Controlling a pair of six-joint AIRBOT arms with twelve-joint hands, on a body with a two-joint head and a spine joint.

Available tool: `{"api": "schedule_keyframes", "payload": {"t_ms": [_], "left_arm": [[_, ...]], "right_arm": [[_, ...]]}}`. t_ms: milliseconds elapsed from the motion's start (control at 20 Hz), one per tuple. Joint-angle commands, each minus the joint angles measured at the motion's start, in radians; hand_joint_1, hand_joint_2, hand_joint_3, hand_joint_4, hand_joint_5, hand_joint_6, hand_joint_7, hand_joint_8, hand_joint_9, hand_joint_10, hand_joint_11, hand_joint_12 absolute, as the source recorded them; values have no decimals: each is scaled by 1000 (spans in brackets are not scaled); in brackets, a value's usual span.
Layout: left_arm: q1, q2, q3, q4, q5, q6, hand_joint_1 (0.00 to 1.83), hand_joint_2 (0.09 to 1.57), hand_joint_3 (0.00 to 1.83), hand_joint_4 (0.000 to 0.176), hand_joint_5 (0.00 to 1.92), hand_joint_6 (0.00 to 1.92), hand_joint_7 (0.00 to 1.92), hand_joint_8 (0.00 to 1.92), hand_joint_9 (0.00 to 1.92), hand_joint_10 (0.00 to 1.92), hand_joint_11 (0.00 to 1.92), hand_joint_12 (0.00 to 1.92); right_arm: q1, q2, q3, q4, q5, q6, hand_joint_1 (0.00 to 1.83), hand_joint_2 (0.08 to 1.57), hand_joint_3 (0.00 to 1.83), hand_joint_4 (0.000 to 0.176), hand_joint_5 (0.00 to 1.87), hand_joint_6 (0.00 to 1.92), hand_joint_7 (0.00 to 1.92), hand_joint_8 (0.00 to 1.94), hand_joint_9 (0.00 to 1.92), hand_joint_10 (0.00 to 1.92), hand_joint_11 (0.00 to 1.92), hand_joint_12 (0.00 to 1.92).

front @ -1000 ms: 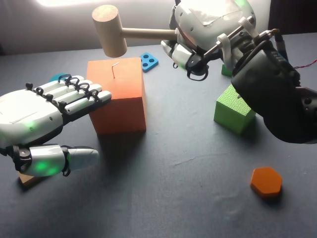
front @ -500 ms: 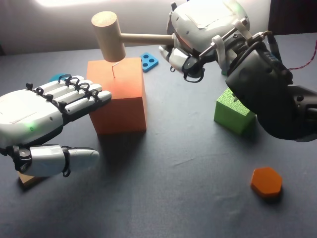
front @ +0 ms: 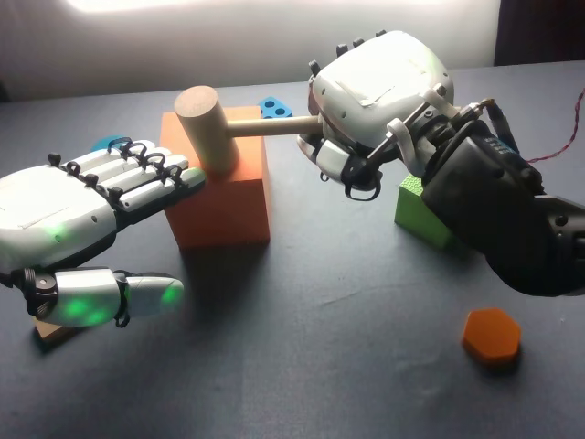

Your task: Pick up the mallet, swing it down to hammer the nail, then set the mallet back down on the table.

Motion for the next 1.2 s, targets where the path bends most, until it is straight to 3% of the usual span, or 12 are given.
{"api": "schedule_keyframes", "payload": {"t_ms": [0, 150, 350, 550, 650, 850, 1150], "left_arm": [[-9, -2, 1, -17, -87, -2, 0, 1258, 0, 0, 0, 0, 0, 0, 0, 0, 0, 0], [-9, -2, 1, -17, -87, -2, 0, 1263, 0, 0, 0, 0, 0, 0, 0, 0, 0, 0], [-9, -2, 0, -17, -87, -2, 0, 1263, 0, 0, 0, 0, 0, 0, 0, 0, 0, 0], [-11, -2, 0, -17, -87, -3, 0, 1252, 0, 0, 0, 0, 0, 0, 0, 0, 0, 0], [-12, -2, 0, -17, -87, -3, 0, 1287, 7, 0, 30, 11, 26, 9, 0, 0, 0, 0], [-13, -2, 0, -17, -87, -4, 0, 1276, 1, 0, 18, 3, 23, 5, 0, 0, 0, 0], [-20, 0, -2, -16, -87, -7, 0, 1270, 0, 0, 0, 0, 0, 0, 0, 0, 0, 0]], "right_arm": [[22, 12, -2, -53, 93, -10, 558, 1508, 0, 0, 1105, 1921, 1514, 1941, 1627, 1921, 1730, 1921], [47, 48, -28, -53, 112, 16, 554, 1507, 0, 0, 1108, 1921, 1511, 1941, 1621, 1921, 1723, 1921], [62, 139, -137, -57, 173, 18, 573, 1501, 0, 0, 1094, 1921, 1505, 1941, 1618, 1921, 1722, 1921], [-38, 233, -246, -307, 248, 63, 507, 1499, 0, 0, 1102, 1921, 1497, 1941, 1609, 1921, 1721, 1921], [-77, 251, -250, -392, 257, 96, 477, 1492, 0, 0, 1135, 1921, 1539, 1941, 1634, 1921, 1741, 1921], [-79, 272, -217, -425, 109, 240, 463, 1474, 0, 0, 1123, 1921, 1513, 1941, 1612, 1921, 1724, 1921], [-69, 266, -152, -627, -151, 482, 507, 1466, 0, 0, 1078, 1921, 1453, 1941, 1566, 1921, 1675, 1921]]}}
